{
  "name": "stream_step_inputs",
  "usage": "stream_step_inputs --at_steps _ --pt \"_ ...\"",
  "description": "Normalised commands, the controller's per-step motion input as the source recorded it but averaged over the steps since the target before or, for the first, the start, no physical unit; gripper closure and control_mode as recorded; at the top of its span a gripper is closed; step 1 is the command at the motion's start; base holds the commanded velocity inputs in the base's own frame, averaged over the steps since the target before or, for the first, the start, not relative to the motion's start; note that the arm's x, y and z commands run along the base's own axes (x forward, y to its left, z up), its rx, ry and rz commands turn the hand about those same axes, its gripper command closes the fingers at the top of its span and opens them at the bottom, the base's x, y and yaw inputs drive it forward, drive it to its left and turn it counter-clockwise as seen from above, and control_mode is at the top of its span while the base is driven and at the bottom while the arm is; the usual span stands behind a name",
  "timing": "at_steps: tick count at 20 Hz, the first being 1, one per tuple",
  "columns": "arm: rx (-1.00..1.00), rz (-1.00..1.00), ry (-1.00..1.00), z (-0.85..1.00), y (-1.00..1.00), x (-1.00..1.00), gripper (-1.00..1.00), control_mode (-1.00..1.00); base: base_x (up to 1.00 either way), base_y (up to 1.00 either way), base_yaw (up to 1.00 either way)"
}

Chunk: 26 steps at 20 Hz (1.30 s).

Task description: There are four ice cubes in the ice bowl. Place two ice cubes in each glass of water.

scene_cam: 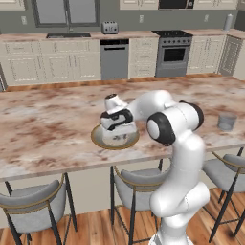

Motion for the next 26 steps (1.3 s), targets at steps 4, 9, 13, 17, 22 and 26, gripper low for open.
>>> stream_step_inputs --at_steps 4,9,13,17,22,26 --pt "0.05 0.04 0.0 0.51 -0.23 -0.39 1.0 -1.0 0.0 0.0 0.0" --pt "0.13 0.13 0.0 0.49 -0.32 -0.61 1.0 -1.0 0.0 0.0 0.0" --pt "0.17 0.19 0.0 0.47 -0.37 -0.66 1.0 -1.0 0.0 0.0 0.0" --pt "0.13 0.2 -0.01 0.53 -0.25 -0.53 1.0 -1.0 0.0 0.0 0.0" --pt "0.11 0.2 0.0 0.59 -0.16 -0.32 1.0 -1.0 0.0 0.0 0.0" --pt "0.03 0.12 0.0 0.35 -0.03 -0.14 1.0 -1.0 0.0 0.0 0.0"
